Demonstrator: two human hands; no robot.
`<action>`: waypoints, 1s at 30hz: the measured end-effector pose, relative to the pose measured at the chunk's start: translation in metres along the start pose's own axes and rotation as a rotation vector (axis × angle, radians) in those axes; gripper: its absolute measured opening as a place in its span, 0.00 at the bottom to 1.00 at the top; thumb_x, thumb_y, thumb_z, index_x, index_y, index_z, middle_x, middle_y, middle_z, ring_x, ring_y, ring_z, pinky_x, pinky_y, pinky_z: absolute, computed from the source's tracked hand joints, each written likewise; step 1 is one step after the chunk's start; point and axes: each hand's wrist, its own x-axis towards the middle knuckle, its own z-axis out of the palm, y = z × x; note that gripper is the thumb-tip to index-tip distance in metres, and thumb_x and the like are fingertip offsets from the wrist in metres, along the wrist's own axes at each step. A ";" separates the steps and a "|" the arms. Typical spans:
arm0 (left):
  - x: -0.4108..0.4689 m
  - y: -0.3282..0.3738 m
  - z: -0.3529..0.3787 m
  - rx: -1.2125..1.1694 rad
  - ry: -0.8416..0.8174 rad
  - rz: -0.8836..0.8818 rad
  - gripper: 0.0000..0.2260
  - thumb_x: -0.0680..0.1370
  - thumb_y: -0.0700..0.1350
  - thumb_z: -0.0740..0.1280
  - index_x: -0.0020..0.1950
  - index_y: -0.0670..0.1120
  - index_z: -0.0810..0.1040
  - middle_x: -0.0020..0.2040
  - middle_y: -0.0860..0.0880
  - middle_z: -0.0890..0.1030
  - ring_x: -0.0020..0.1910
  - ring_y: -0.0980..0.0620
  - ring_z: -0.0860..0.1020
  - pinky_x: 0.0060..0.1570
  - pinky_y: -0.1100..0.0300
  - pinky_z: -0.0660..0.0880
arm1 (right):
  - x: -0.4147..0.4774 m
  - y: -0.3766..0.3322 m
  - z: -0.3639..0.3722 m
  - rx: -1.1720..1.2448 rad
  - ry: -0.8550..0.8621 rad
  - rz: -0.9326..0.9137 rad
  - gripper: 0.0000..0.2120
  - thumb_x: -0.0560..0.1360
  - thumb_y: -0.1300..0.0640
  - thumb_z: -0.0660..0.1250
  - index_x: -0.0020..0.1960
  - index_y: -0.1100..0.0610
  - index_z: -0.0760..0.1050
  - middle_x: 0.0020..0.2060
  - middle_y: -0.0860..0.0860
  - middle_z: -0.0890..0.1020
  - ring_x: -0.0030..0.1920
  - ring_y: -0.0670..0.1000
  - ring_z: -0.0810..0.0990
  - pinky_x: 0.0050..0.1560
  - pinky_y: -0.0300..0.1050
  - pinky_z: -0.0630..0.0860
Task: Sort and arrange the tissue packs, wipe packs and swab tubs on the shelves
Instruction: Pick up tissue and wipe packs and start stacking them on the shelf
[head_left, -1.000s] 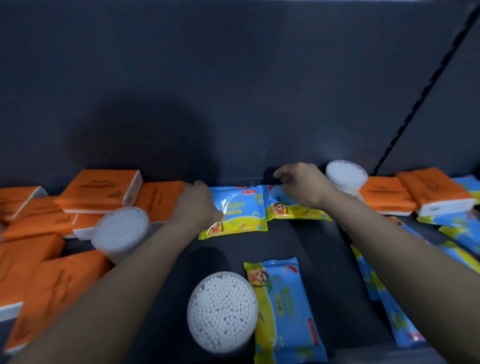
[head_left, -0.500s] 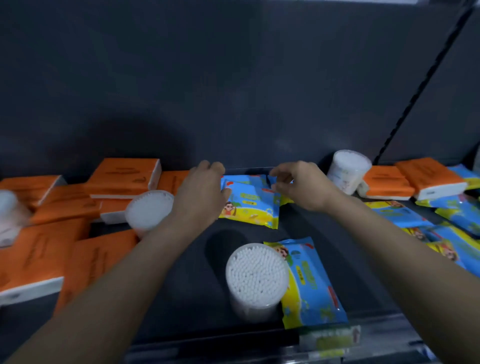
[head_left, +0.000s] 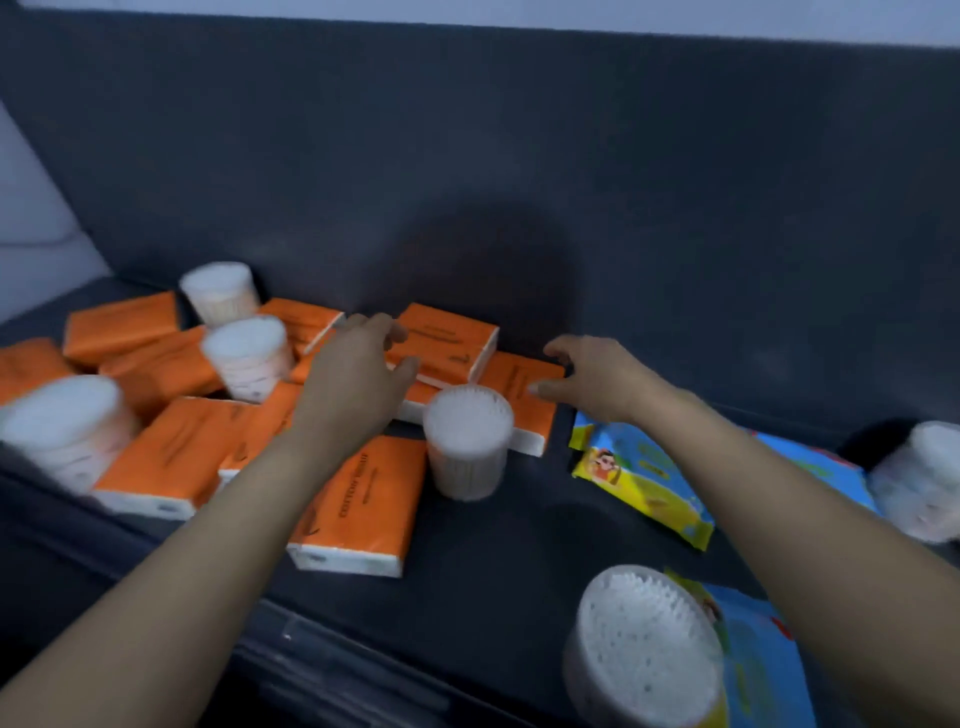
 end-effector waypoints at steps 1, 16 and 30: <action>0.002 -0.004 -0.001 0.022 0.004 -0.027 0.14 0.73 0.43 0.69 0.57 0.40 0.77 0.55 0.40 0.78 0.54 0.43 0.76 0.51 0.56 0.67 | 0.008 -0.001 0.003 -0.007 -0.028 0.028 0.29 0.73 0.45 0.68 0.68 0.59 0.68 0.65 0.56 0.74 0.64 0.55 0.73 0.60 0.45 0.70; 0.071 -0.019 0.029 -0.106 -0.332 -0.265 0.29 0.72 0.53 0.71 0.66 0.39 0.68 0.64 0.42 0.74 0.62 0.45 0.72 0.48 0.61 0.64 | 0.036 -0.027 0.032 0.207 -0.195 0.446 0.44 0.69 0.48 0.74 0.71 0.62 0.49 0.57 0.59 0.73 0.51 0.58 0.77 0.48 0.51 0.79; 0.089 -0.044 0.022 -0.602 -0.546 -0.241 0.13 0.72 0.50 0.71 0.52 0.43 0.77 0.48 0.46 0.81 0.42 0.51 0.79 0.36 0.60 0.72 | 0.021 -0.043 0.023 0.573 0.168 0.709 0.32 0.64 0.61 0.77 0.64 0.64 0.68 0.57 0.57 0.77 0.55 0.57 0.79 0.55 0.49 0.77</action>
